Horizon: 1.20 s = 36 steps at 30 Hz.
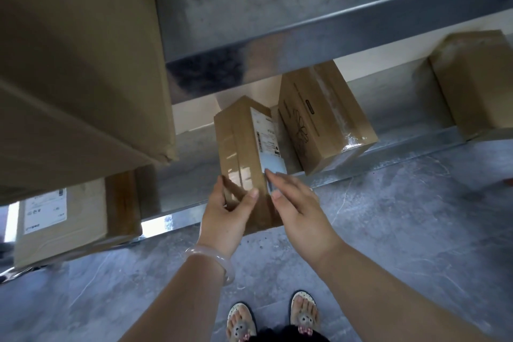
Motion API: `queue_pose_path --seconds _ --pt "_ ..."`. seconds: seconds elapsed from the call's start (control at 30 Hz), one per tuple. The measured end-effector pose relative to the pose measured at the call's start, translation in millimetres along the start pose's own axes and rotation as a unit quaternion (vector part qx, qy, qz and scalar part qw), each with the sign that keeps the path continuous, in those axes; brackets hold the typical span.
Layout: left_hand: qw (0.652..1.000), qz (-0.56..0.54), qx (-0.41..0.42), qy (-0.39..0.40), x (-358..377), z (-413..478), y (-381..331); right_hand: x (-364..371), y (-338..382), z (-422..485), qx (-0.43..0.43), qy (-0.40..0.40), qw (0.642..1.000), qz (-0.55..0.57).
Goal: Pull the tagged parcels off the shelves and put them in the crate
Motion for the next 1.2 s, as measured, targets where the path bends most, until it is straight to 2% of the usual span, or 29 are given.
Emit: queue_pose_path --seconds 0.1,0.27,0.37,0.47,0.77,0.93,1.07,1.2 --pt "1.0 -0.008 -0.01 0.022 8 -3 3 5 2 -3 -0.011 0.005 0.999 -0.041" --pt "0.995 -0.073 -0.05 0.035 5 -7 13 -7 -2 -4 -0.009 -0.033 0.999 -0.008" --pt "0.988 -0.122 -0.052 0.077 4 -16 13 -13 -4 -11 0.028 -0.035 0.999 0.011" --pt "0.987 -0.119 -0.051 0.097 -1 -34 6 -9 3 -28 0.071 -0.013 0.993 0.093" --pt "0.983 -0.102 -0.063 0.143 -18 -114 -35 -26 62 -130 0.054 -0.07 0.989 0.116" --pt "0.969 -0.079 -0.002 0.235 -3 -162 -66 -53 79 -196 0.049 -0.173 0.978 0.106" --pt "0.951 -0.056 0.063 0.296 2 -198 -94 -62 100 -252 0.032 -0.276 0.952 0.125" --pt "0.919 -0.02 0.134 0.37 10 -251 -138 -77 132 -324 0.019 -0.377 0.92 0.102"
Point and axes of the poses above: each hand's wrist, its own z-axis towards the middle knuckle, its own x-axis out of the palm, y = z × x, the point moved 8 cm from there along z, towards the middle knuckle, and after that the axes turned 11 degrees about z, right-handed, at the moved point
